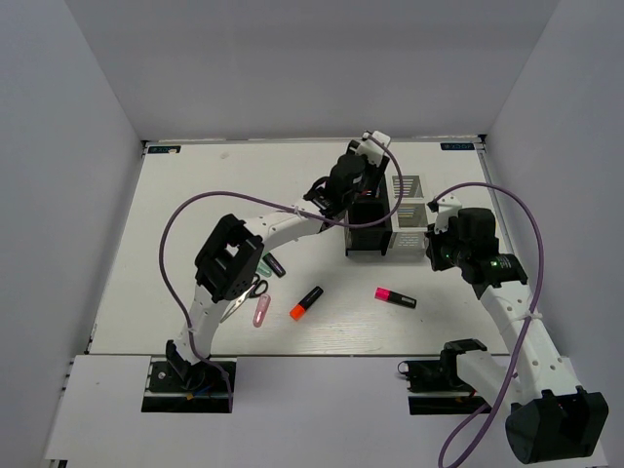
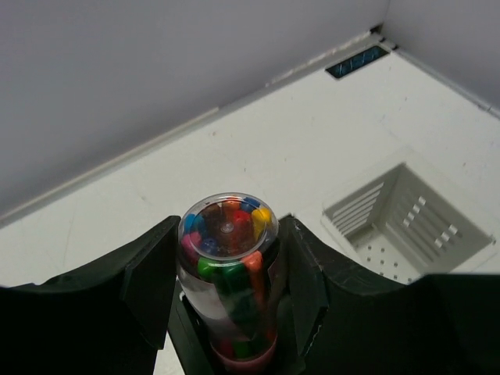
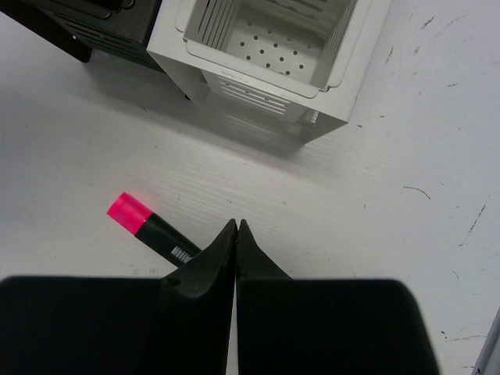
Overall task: Sort the stationery into containers
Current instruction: Place the stationery into the container
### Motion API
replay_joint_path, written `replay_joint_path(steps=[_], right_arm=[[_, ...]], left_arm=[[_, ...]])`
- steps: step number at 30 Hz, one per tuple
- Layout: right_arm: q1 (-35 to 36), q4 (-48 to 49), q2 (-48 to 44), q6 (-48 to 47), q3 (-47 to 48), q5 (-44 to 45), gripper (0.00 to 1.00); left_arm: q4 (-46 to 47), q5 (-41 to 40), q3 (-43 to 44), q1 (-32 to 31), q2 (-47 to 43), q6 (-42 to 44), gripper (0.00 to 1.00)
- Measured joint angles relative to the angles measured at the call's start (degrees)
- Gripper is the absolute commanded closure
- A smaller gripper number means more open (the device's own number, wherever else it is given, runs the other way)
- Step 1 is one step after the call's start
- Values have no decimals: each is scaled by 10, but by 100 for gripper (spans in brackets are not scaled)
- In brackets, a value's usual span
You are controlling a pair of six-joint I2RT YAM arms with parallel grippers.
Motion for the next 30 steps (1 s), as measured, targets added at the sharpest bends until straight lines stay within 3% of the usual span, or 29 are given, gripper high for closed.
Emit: replay_joint_path(steps=[5,6,7,8,9,10,12,13,14,16,18,19,20,21,24,25,26,27,28,29,30], right_arm=[[0,0,0,0,0,2,100],[0,0,0,0,0,2,100],[0,0,0,0,0,2,96],[0,0,0,0,0,2,92],[0,0,0,-1,0,2,80],[0,0,0,2,0,2,71],[0,0,0,0,0,2,56],[0,0,0,0,0,2,46],[0,0,0,-2,-1,2,46],[0,0,0,-4,-1,1,46],[0,0,0,-4,-1,1,48],[0,0,0,-5,-1,0,69],[0,0,0,-9,-1,-2,92],[0,0,0,-10,-1,-5,100],[0,4,-4,-27,-10,-31,100],[0,9,-7,-44,-21,-58,100],[0,8,-7,-72,-33,-87,95],[2,0,-5,-106,-43,-121,86],[3,-13,1,-139,-52,-156,81],[4,-32,10,-181,-57,-191,71],[7,-55,23,-219,-58,-221,67]], left_arm=[[2,-2,-29,0,0,-10,99],[2,-3,-29,0,0,-12,92],[3,-4,-29,0,0,-14,75],[4,-5,-29,0,0,-16,68],[4,-5,-29,0,0,-18,57],[3,-6,-29,0,0,-19,32],[2,-7,-28,0,0,-21,19],[2,-7,-27,0,0,-24,19],[2,-7,-25,0,0,-26,19],[-1,-8,-15,1,0,-28,20],[-4,-8,-2,1,0,-31,29],[-8,-8,6,1,0,-34,45],[-12,-8,12,1,-1,-38,99],[-15,-8,14,1,-5,-42,100],[-48,-10,-1,0,-44,-58,100],[-73,-8,-16,-1,-70,-66,97],[-103,-5,-30,-2,-99,-75,79],[-147,2,-47,-3,-137,-88,40],[-196,9,-61,-5,-177,-95,29],[-255,18,-76,-6,-227,-112,10],[-298,25,-92,-7,-271,-119,3]])
